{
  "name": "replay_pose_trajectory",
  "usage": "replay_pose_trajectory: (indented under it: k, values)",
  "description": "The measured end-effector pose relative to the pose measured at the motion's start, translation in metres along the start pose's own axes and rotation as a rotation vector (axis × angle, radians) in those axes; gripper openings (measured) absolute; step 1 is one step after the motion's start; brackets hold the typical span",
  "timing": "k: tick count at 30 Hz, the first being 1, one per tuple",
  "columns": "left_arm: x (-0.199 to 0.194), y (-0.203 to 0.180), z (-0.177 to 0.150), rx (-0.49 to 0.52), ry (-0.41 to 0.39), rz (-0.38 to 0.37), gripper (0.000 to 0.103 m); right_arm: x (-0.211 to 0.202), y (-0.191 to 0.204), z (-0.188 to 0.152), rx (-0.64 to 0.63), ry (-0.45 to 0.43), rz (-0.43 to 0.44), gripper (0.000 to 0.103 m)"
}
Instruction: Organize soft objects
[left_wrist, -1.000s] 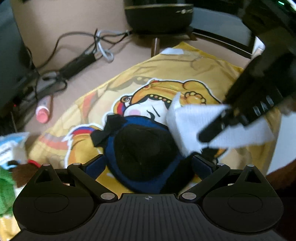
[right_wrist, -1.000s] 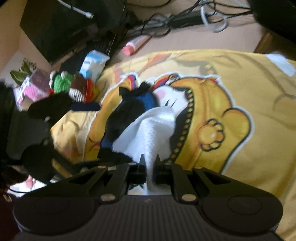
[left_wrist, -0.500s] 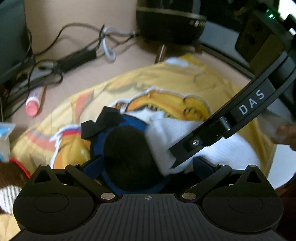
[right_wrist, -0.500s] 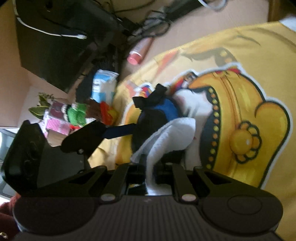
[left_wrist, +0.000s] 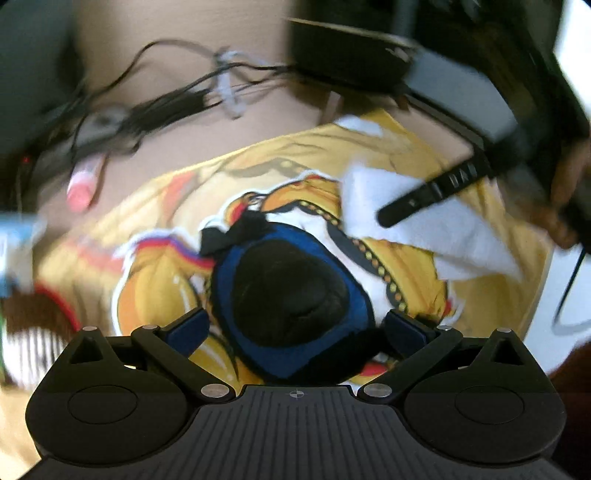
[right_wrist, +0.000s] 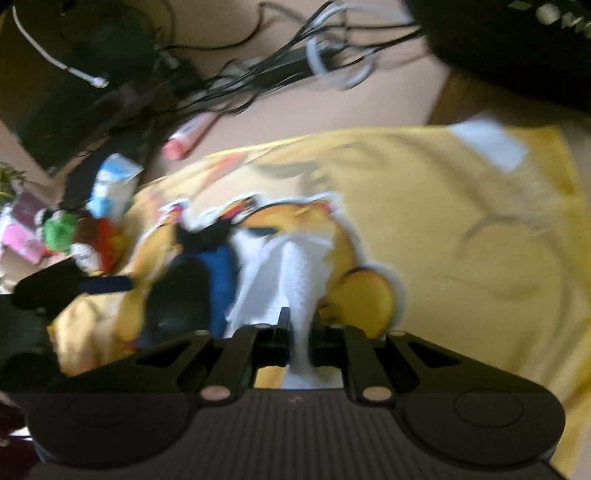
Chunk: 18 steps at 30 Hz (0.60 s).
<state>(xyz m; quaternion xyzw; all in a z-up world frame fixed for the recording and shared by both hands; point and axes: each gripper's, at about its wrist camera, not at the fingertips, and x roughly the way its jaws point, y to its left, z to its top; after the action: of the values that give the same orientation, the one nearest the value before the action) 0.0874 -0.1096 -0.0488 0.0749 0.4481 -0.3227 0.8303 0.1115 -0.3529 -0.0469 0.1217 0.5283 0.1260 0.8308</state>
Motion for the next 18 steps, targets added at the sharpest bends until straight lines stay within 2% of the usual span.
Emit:
replay_pose_trajectory:
  k: [1,3,4,6,8,10,12,16,18]
  values:
    - [-0.002,0.006,0.0,-0.062,-0.004,-0.017,0.103,-0.004,0.0,0.003,-0.029,-0.021,-0.051,0.016]
    - [-0.006,0.012,0.0,-0.12,-0.015,-0.047,0.103,-0.014,0.004,0.011,-0.093,-0.073,-0.142,0.031]
    - [-0.008,0.014,0.0,-0.141,-0.022,-0.061,0.103,-0.022,0.007,0.015,-0.121,-0.108,-0.157,0.043]
    - [-0.007,0.013,0.001,-0.145,-0.033,-0.087,0.103,-0.038,0.018,0.027,-0.168,-0.183,-0.121,0.045]
    - [-0.005,0.005,0.001,-0.132,-0.038,-0.099,0.103,-0.042,0.036,0.041,-0.213,-0.217,-0.053,0.05]
    - [0.003,-0.001,0.001,-0.127,-0.03,-0.101,0.103,-0.029,0.056,0.052,-0.255,-0.195,0.043,0.053]
    - [0.012,-0.005,0.0,-0.131,-0.013,-0.095,0.103,-0.002,0.079,0.057,-0.302,-0.128,0.113,0.053]
    - [0.017,-0.007,-0.005,-0.133,-0.008,-0.076,0.103,0.056,0.112,0.054,-0.433,-0.026,0.084,0.052]
    - [0.015,-0.004,-0.008,-0.154,-0.01,-0.078,0.103,0.074,0.121,0.051,-0.487,-0.018,0.062,0.052]
